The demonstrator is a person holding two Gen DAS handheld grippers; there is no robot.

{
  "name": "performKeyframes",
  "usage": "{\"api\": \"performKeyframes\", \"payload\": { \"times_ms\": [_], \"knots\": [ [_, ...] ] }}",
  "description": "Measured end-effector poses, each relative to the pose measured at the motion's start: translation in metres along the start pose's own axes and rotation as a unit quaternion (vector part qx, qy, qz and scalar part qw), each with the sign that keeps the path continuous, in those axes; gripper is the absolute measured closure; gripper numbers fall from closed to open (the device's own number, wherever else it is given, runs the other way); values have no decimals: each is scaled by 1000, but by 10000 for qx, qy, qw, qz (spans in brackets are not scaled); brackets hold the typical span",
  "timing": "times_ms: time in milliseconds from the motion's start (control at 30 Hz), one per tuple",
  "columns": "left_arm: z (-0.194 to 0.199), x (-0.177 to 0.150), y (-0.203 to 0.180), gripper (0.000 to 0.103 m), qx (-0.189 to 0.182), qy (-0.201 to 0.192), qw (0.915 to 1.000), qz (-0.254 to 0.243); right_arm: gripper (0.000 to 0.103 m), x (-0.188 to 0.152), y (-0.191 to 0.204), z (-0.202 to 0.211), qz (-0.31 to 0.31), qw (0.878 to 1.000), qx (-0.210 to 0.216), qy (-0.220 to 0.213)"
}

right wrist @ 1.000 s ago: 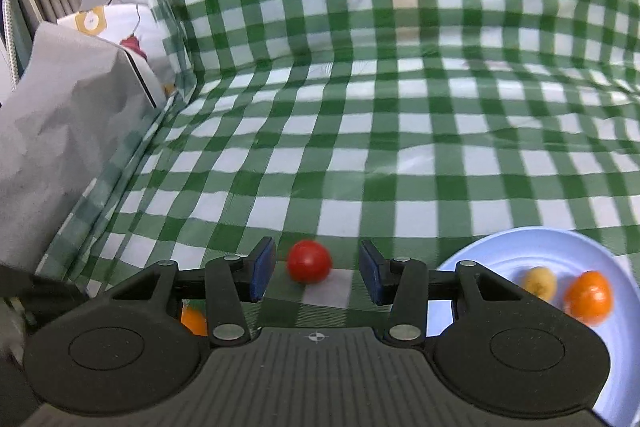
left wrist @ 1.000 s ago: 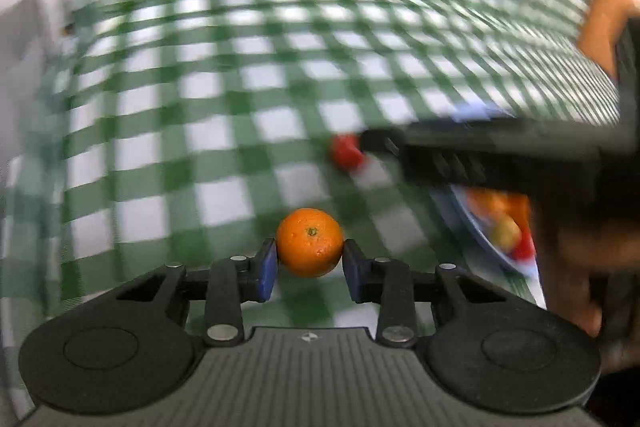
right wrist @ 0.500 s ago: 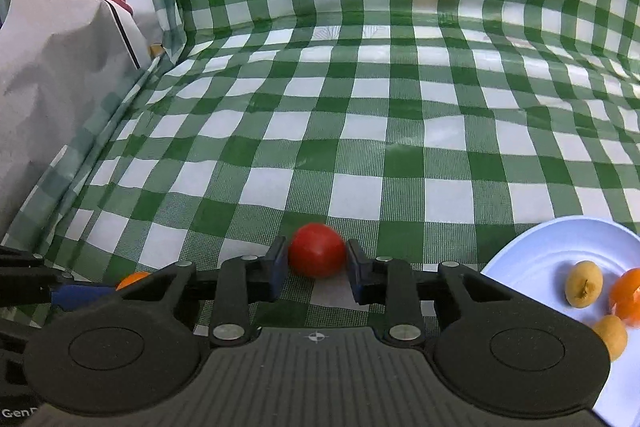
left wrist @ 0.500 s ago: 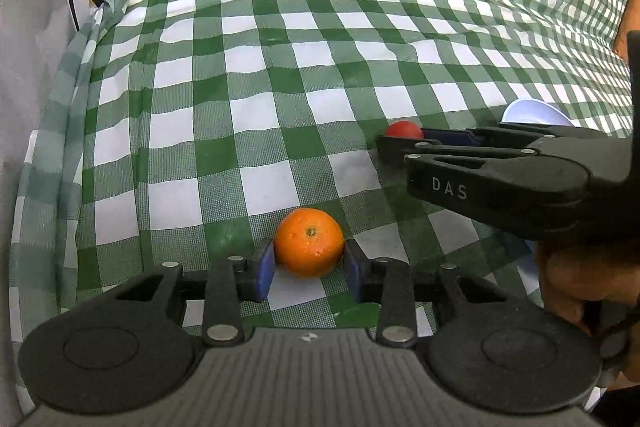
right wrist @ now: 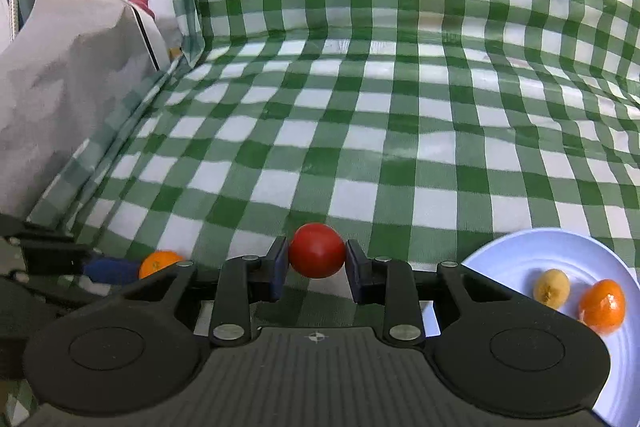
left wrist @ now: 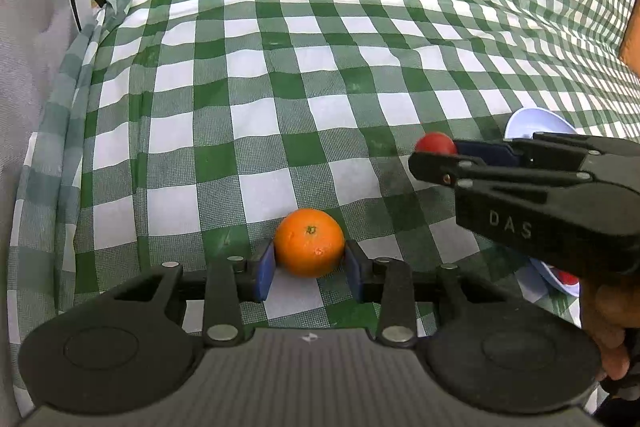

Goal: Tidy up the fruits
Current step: 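Close the right tool on the red tomato while the left tool lifts the mandarin, then carry the mandarin in the left tool while the right tool carries the tomato to the plate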

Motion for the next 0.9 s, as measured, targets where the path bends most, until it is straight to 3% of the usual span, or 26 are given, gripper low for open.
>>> {"api": "performKeyframes", "payload": {
  "times_ms": [333, 900],
  "knots": [
    [-3, 4, -4, 63, 79, -10, 9999, -95, 71, -5, 0, 2, 87, 9998, -50, 183],
    [15, 19, -17, 63, 142, -529, 9983, 183, 71, 4, -19, 50, -30, 9993, -98, -354]
  ]
}}
Point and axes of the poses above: each gripper's, at about its wrist camera, not at the fingertips, and z roughly against the way its jaws point, y to its left, x to its top, the point moved 2 cm from there along -z, roughly the way its jaws point, and after that the axes turned 6 degrees about -x, right-handed, at the moved point
